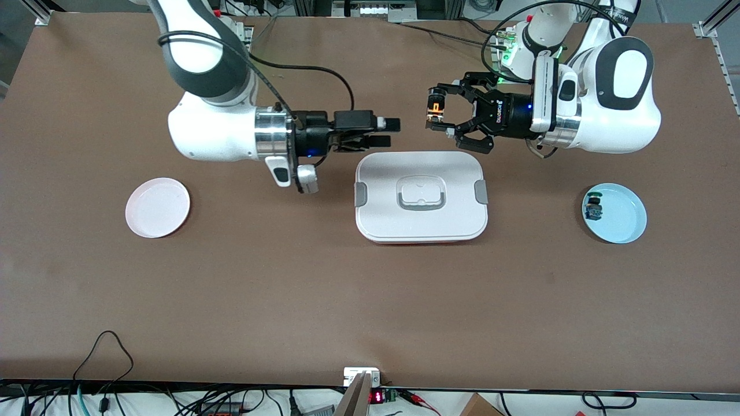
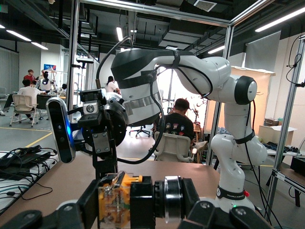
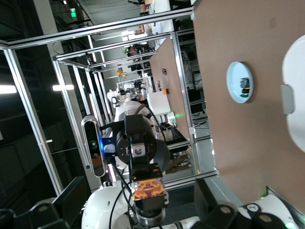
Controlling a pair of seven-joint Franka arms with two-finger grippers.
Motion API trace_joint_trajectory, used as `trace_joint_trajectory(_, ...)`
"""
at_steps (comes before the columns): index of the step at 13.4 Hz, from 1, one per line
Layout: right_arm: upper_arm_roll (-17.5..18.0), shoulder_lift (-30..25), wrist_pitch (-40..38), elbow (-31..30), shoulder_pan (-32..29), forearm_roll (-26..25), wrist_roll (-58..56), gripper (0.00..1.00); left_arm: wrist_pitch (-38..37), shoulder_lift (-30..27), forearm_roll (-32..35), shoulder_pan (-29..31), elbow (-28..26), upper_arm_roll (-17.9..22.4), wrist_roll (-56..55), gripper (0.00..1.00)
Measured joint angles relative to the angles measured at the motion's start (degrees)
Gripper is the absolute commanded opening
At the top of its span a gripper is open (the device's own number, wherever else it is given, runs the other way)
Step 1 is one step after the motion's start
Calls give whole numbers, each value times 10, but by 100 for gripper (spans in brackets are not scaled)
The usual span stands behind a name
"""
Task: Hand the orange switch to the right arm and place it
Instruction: 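Reach the right gripper toward the switch held by the left gripper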
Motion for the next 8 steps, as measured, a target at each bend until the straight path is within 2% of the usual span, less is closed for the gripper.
trace_joint_trajectory(4,0,9,19,0,27,80,-52,100,0,0,0,0,0,0,0,3)
trace_joint_trajectory(8,0,18,24,0,36,86,-84,100,0,0,0,0,0,0,0,3)
